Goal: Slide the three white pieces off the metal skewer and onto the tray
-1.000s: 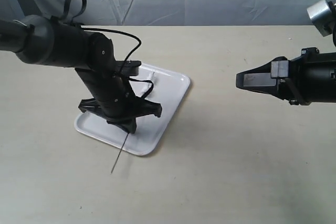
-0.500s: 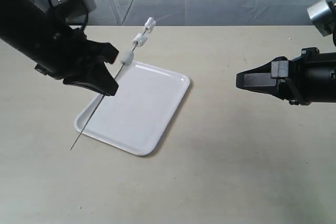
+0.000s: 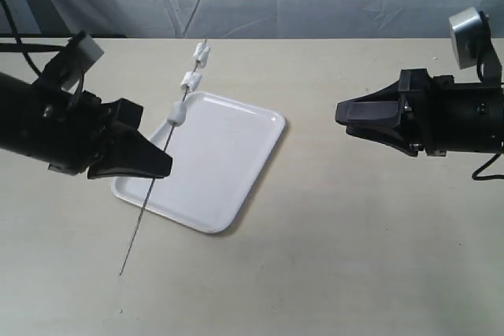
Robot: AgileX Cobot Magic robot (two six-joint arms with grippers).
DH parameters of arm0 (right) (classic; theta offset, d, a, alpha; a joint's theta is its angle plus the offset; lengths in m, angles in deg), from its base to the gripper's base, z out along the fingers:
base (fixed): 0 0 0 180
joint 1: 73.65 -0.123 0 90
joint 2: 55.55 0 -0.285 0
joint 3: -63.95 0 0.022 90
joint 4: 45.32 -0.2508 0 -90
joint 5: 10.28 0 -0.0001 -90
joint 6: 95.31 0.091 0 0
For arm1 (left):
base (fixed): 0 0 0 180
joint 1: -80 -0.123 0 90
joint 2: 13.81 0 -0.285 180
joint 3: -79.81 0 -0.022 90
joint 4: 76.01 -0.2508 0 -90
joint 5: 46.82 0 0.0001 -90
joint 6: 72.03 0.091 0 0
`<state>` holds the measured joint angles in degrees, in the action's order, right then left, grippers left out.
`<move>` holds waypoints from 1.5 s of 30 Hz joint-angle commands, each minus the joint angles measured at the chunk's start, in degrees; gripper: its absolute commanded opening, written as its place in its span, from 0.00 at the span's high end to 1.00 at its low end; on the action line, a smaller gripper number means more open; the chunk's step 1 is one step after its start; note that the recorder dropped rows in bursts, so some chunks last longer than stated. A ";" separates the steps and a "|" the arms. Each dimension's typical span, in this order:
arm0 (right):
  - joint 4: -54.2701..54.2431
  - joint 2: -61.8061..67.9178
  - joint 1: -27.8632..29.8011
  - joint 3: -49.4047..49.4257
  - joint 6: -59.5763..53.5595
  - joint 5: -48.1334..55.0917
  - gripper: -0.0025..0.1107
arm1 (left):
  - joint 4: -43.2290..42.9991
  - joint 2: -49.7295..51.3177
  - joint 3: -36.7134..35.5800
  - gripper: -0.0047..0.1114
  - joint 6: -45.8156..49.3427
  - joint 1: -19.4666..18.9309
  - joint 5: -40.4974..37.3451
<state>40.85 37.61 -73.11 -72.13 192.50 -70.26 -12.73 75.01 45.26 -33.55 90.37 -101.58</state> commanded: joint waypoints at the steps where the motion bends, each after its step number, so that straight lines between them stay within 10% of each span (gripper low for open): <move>1: -7.58 6.01 0.00 -0.19 -6.47 -3.77 0.65 | 10.96 0.70 -6.45 0.96 9.04 -2.48 -0.42; 16: -18.81 26.61 -15.36 -16.51 -13.44 -7.32 0.65 | 21.56 5.10 -14.75 0.96 24.23 -2.47 -3.80; 24: -17.08 32.74 -16.83 -25.08 -7.63 -5.25 0.53 | 20.44 5.10 -15.05 0.96 25.10 -2.47 -3.94; 45: -16.98 35.20 -23.30 -29.95 -7.17 -1.98 0.58 | 24.87 7.60 -15.28 0.96 26.30 -2.47 -5.52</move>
<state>23.72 72.82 -96.27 -101.71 185.54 -72.29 10.26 82.43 30.11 -8.00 88.02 -106.02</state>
